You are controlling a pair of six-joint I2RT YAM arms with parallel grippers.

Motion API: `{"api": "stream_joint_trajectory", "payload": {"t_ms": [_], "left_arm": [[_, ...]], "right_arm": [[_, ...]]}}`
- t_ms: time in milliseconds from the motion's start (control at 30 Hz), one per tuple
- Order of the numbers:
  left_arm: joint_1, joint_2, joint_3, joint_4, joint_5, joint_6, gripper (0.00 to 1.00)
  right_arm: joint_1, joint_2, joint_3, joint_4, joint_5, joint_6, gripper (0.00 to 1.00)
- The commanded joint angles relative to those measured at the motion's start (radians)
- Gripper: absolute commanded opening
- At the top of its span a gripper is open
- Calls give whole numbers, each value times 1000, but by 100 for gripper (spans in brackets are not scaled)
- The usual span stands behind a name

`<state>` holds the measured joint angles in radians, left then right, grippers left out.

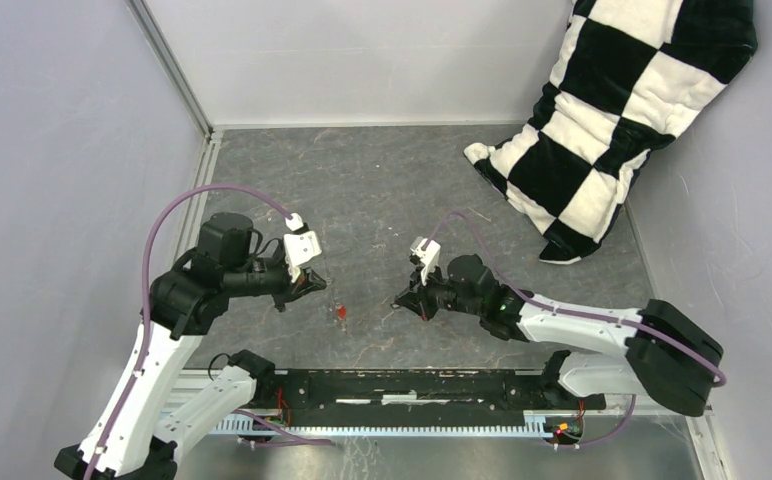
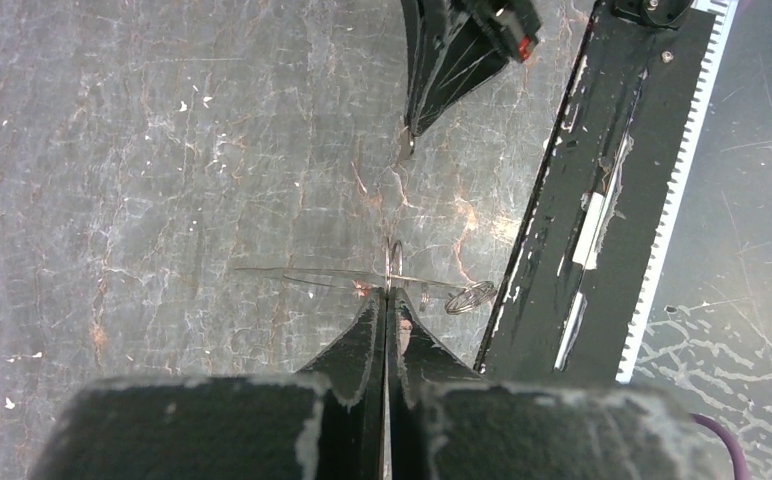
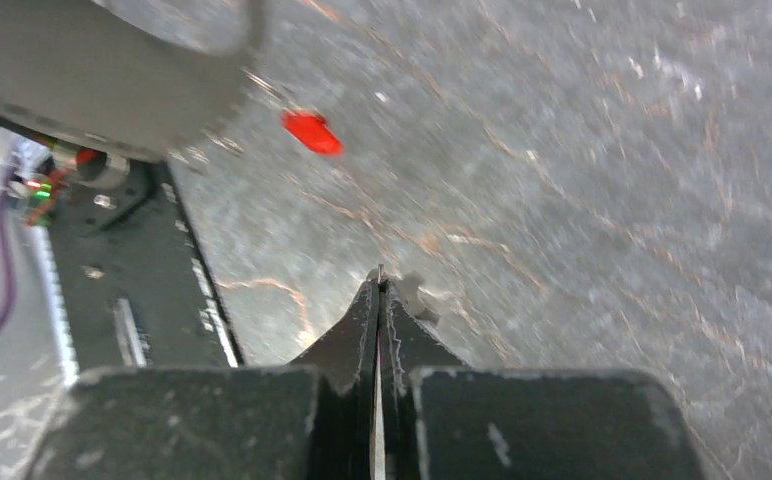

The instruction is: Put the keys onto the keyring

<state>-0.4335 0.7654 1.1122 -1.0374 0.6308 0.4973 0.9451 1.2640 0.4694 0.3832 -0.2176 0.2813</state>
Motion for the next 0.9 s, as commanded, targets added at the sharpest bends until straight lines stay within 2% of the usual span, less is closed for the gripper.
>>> {"api": "stream_joint_trajectory", "payload": {"t_ms": [0, 167, 367, 567, 867], "left_arm": [[1, 11, -16, 56, 16, -53, 2], [1, 33, -16, 70, -3, -84, 2], [1, 23, -18, 68, -15, -101, 2], [1, 26, -20, 69, -17, -129, 2], [1, 28, -18, 69, -17, -137, 2]], "right_arm": [[77, -96, 148, -110, 47, -10, 0], [190, -103, 325, -238, 165, -43, 0], [239, -78, 462, -289, 240, -60, 0], [275, -29, 544, -322, 293, -67, 0], [301, 13, 580, -273, 317, -61, 0]]}}
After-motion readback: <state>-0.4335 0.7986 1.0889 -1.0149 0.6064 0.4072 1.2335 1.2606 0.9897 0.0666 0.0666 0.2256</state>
